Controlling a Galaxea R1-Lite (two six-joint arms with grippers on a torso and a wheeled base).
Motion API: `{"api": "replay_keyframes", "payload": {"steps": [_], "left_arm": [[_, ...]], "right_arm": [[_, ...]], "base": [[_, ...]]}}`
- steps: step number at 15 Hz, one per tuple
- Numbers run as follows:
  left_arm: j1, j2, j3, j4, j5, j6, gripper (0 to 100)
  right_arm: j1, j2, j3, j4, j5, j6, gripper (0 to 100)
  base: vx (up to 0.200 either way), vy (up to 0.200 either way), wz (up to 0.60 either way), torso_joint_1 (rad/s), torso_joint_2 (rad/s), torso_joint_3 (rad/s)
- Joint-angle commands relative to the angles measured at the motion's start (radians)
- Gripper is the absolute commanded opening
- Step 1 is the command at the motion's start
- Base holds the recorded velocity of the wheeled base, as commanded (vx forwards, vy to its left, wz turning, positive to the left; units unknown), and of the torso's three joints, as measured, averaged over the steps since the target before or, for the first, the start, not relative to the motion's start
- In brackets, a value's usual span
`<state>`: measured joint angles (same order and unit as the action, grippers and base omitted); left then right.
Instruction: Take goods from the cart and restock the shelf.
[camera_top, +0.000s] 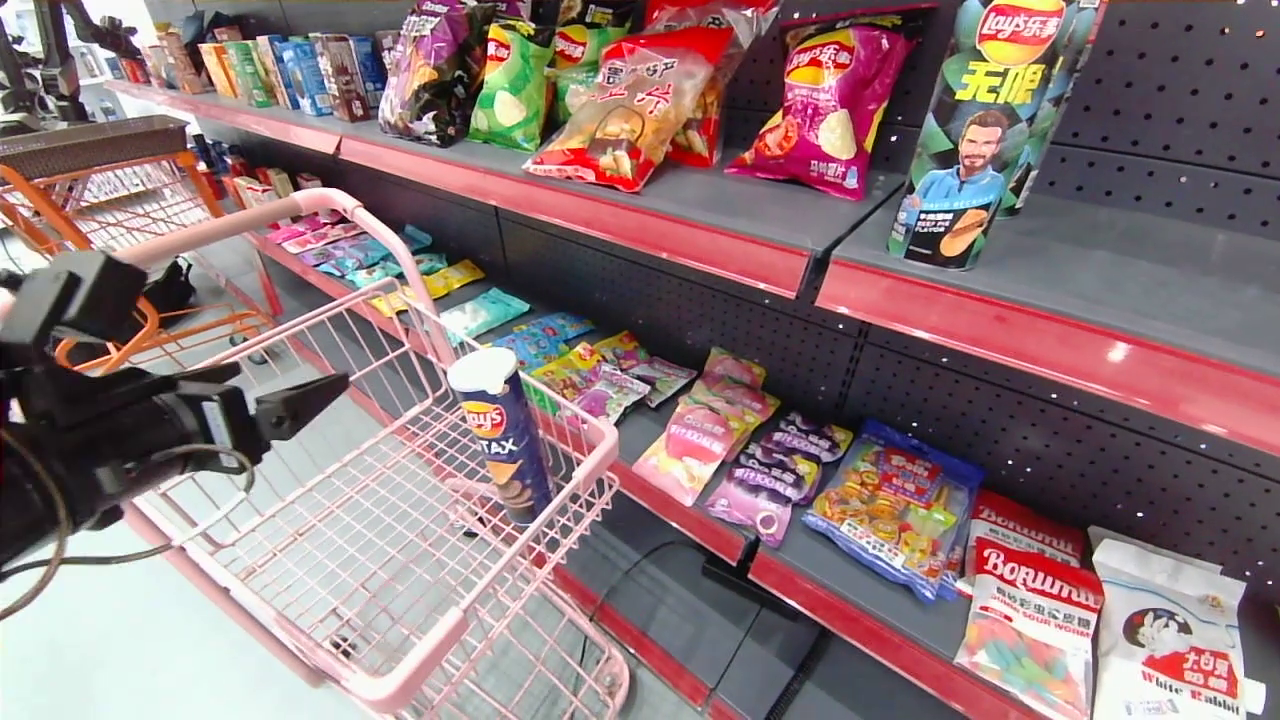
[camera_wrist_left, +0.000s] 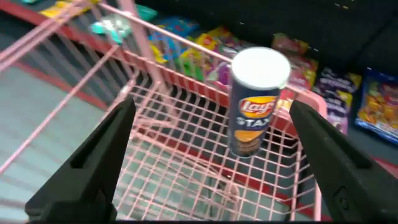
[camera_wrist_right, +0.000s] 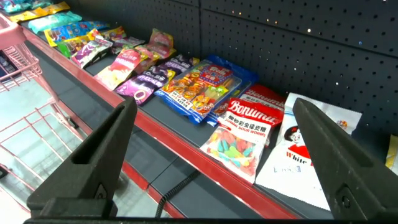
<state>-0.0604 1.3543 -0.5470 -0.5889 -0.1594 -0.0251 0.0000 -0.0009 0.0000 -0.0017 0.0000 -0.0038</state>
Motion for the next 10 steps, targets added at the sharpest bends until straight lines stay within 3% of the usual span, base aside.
{"api": "replay_keyframes", "payload": {"steps": [1,3,10], "left_arm": [[-0.062,0.181,-0.030,-0.054,-0.037,-0.001,100],[-0.093,0.220,-0.034,-0.074,-0.062,-0.001,100],[-0.099,0.371,-0.070,-0.160,-0.085,0.002,100]], "right_arm": [[-0.002,0.001,0.000,0.000,0.000,-0.001,100],[0.000,0.001,0.000,0.000,0.002,-0.002,100],[0.000,0.001,0.000,0.000,0.002,-0.002,100]], "base": [[0.000,0.000,0.00,0.000,0.00,0.000],[0.000,0.000,0.00,0.000,0.00,0.000],[0.000,0.000,0.00,0.000,0.00,0.000]]}}
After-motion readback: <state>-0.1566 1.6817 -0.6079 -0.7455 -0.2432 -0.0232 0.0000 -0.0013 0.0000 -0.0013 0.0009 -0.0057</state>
